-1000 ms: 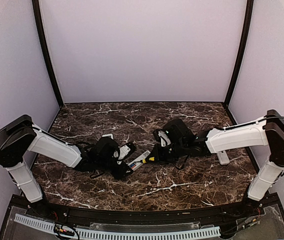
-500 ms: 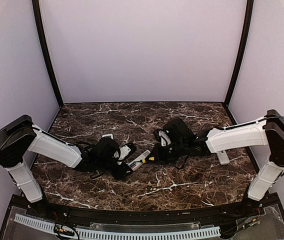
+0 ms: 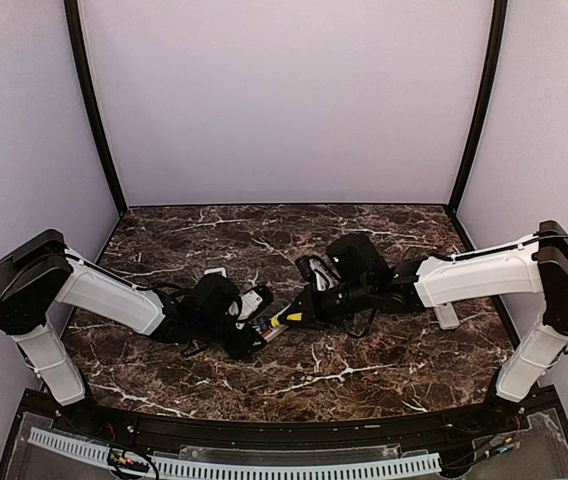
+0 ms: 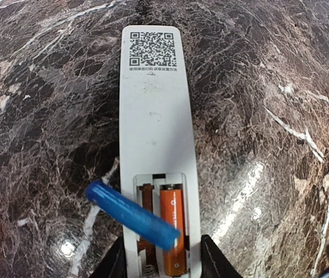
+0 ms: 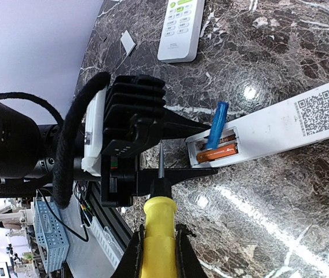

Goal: Unload the batteries from the remote control
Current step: Remove the battery from the remote control without the battery cover.

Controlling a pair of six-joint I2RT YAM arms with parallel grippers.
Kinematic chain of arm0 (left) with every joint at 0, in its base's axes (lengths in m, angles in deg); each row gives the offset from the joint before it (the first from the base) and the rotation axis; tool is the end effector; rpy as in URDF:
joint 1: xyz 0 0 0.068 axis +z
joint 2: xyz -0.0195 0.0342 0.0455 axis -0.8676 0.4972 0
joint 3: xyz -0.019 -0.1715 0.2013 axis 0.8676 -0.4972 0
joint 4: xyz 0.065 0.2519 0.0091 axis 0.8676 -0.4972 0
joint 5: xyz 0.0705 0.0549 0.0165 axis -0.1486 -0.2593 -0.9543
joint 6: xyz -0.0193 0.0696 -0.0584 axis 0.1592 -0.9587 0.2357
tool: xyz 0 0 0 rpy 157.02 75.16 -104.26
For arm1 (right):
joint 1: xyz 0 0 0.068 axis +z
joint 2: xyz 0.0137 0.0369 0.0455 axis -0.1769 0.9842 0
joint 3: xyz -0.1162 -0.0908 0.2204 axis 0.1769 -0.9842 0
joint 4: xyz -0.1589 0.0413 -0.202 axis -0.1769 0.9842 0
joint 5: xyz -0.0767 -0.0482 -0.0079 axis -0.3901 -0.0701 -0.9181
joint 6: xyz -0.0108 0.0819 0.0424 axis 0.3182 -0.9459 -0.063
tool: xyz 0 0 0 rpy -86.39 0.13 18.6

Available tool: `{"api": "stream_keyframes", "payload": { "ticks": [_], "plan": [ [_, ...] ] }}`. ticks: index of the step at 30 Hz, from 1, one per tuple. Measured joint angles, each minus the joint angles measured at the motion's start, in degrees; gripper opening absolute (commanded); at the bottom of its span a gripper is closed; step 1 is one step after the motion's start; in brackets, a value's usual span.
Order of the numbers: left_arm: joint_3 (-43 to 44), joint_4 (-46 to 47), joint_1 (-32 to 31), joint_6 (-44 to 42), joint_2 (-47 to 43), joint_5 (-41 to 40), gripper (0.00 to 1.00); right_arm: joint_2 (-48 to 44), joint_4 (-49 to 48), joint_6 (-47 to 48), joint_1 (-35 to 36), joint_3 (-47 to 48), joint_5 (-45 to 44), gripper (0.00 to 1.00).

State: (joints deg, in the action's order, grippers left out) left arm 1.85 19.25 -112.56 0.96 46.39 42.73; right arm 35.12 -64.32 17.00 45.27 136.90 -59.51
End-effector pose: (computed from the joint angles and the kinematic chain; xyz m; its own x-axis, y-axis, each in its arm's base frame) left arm 0.2127 -0.2872 0.0908 -0.4974 0.4760 -0.7253 0.7794 0.6123 -0.1326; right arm 0.1956 0.3379 0.1723 -0.9344 -0.0984 -0.3423 -0.3351 0.5680 0.7517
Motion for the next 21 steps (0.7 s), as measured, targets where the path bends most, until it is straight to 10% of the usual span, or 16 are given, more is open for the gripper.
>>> {"api": "stream_keyframes", "payload": {
  "ticks": [10, 21],
  "plan": [
    [0.0, 0.0, 0.0, 0.1, 0.0, -0.2, 0.28, -0.2, 0.3, 0.0, 0.0, 0.0, -0.2, 0.0],
    [0.0, -3.0, -0.2, 3.0, -2.8, -2.3, 0.71, -7.5, 7.7, 0.5, 0.0, 0.0, -9.7, 0.0]
  ]
}}
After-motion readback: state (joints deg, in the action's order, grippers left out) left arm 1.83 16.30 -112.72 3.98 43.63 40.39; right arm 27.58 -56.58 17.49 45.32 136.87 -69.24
